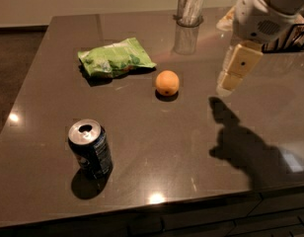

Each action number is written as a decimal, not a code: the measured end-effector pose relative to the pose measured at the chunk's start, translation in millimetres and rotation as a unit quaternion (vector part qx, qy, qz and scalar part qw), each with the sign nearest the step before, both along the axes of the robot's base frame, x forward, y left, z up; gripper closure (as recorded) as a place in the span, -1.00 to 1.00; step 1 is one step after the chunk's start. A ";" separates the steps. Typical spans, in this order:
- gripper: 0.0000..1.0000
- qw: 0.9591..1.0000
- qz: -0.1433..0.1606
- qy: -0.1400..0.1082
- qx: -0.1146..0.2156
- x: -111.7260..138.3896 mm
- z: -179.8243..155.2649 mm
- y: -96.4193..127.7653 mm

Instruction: Move green rice chip bag near pepsi can

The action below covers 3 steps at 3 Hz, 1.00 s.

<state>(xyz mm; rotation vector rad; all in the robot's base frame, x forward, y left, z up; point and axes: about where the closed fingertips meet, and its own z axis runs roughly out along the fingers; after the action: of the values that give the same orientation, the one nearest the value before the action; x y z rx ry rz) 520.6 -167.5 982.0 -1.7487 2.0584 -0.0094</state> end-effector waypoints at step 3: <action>-1.00 0.996 0.071 -0.005 0.055 137.8 -28.0 153.4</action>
Offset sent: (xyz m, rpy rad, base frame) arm 0.1476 0.1560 -0.0127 0.1548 -0.0146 0.1796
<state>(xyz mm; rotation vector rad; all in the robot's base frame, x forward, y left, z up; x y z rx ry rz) 658.4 -14.1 954.0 -1.8194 1.8854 0.1363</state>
